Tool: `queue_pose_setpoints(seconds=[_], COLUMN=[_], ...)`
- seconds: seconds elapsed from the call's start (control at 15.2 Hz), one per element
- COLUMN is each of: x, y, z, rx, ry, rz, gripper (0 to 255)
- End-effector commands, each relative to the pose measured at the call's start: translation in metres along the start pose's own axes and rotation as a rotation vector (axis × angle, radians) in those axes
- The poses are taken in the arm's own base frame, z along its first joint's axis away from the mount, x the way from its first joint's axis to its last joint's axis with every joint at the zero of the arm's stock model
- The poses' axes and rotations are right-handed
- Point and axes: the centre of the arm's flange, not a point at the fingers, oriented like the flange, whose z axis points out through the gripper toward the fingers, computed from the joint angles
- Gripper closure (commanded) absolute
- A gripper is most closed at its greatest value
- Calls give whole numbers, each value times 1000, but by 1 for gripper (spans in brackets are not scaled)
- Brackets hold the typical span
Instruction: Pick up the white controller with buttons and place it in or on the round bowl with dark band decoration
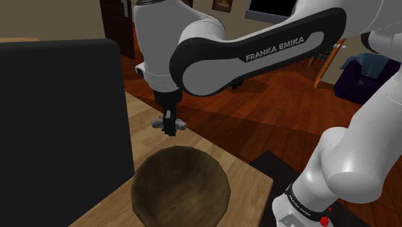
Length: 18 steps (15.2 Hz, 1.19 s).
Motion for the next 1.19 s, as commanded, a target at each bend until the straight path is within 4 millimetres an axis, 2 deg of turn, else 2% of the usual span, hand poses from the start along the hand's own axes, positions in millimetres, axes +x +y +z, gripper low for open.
queue_pose_setpoints(seconds=[0.0,0.46,0.53,1.06,1.12], x=[-1,0,0,0,-1], y=[0,0,0,2,0], z=[8,8,8,1,8], rx=[-1,-1,-1,-1,-1], ry=[0,0,0,0,0], rz=[-1,-1,-1,-1,-1], gripper=[0,0,255,255,255])
